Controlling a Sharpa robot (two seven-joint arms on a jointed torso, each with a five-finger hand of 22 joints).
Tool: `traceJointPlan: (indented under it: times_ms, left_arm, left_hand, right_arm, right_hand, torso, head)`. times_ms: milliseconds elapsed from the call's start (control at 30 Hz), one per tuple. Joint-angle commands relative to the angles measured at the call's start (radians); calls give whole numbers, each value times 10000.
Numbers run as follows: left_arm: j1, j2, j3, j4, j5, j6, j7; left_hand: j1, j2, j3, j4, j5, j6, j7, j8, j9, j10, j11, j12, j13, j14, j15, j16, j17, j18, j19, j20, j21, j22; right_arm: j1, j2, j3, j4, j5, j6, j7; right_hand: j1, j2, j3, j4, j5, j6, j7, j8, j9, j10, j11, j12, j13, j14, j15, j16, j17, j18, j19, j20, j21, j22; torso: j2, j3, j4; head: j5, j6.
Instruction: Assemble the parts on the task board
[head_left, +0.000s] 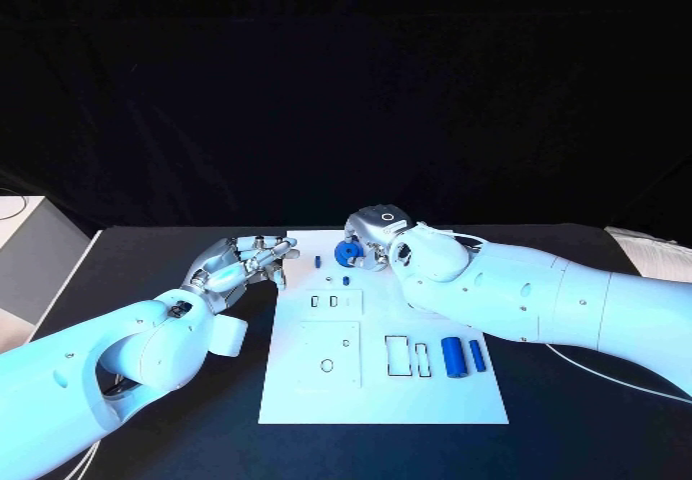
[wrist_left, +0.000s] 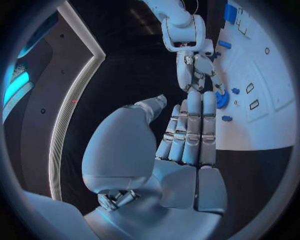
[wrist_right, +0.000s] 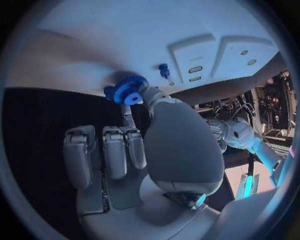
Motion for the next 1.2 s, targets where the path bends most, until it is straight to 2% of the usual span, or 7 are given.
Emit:
traceJointPlan:
  times_ms: [33,333,500,833,933,1067,1200]
  left_arm:
    - [2,20,8,9,-31,189,58]
    - [1,36,7,-17,-31,208,42]
    - [0,51,7,-22,-31,198,24]
    - [0,67,7,-31,-31,198,8]
    - [0,74,7,-40,-31,205,4]
    - [0,87,7,-56,-31,210,-1]
    - [-1,84,7,-65,-31,205,-4]
  left_hand:
    - [-45,40,64,-3,6,-15,20,-49,10,-54,12,-27,-7,-95,0,62,-12,145,-73,-6,66,10]
    - [-45,40,64,-3,6,-15,20,-49,10,-54,12,-27,-7,-95,0,62,-12,145,-73,-6,66,10]
    - [-45,40,64,-3,6,-15,20,-49,10,-54,12,-27,-7,-95,0,62,-12,145,-73,-6,66,10]
    - [-45,40,64,-3,6,-15,20,-49,10,-54,12,-27,-7,-95,0,62,-12,145,-73,-6,66,10]
    - [-45,40,64,-3,6,-15,20,-49,10,-54,12,-27,-7,-95,0,62,-12,145,-73,-6,66,10]
    - [-73,41,78,-13,5,-19,22,-51,14,-60,15,-25,-8,-112,4,74,-20,146,-109,0,102,30]
    - [-73,41,78,-13,5,-19,22,-51,14,-60,15,-25,-8,-112,4,74,-20,146,-109,0,102,30]
  right_arm:
    - [-31,21,-17,-58,-160,70,-93]
    - [-52,76,-18,-147,-147,-12,-105]
    - [-66,122,-19,-190,-114,-32,-81]
    - [-82,163,-20,-250,-76,-105,-42]
    - [-83,166,-20,-252,-67,-141,-45]
    - [-84,147,-20,-234,10,-155,-40]
    - [-84,81,-20,-175,122,-144,-20]
  right_hand:
    - [106,61,86,-4,44,140,-104,35,24,1042,-92,21,2634,871,-65,8,1735,-144,1048,-77,46,2627]
    - [88,58,99,10,65,110,-89,19,15,1042,-82,21,2634,865,-62,1,1711,-144,1048,-77,46,2627]
    - [-46,-56,41,83,-60,-66,-21,-81,-33,1042,-21,21,2634,856,-30,-14,1672,-144,1048,-57,46,2627]
    - [-141,-168,-90,168,-142,-300,39,-228,-102,1042,37,21,2634,852,5,-24,1654,-144,1048,-23,46,2627]
    - [-162,-185,-174,216,-260,-449,55,-327,-145,1042,52,21,2634,852,26,-26,1657,-144,1048,-4,46,2627]
    - [-213,-235,-530,381,-527,-1059,109,-740,-318,980,101,-57,2568,863,99,-16,1712,-144,1048,61,46,2627]
    - [-310,-220,-840,526,-546,-1142,143,-822,-365,967,133,-73,2556,868,141,-10,1738,-144,1048,102,46,2627]
  torso:
    - [3,0,-10]
    - [3,0,-12]
    - [6,-5,4]
    - [4,-4,-12]
    - [3,-4,-16]
    - [-1,-8,-10]
    - [0,-3,-9]
  head:
    - [63,45]
    - [57,34]
    - [51,30]
    - [68,3]
    - [71,2]
    - [64,3]
    - [72,7]
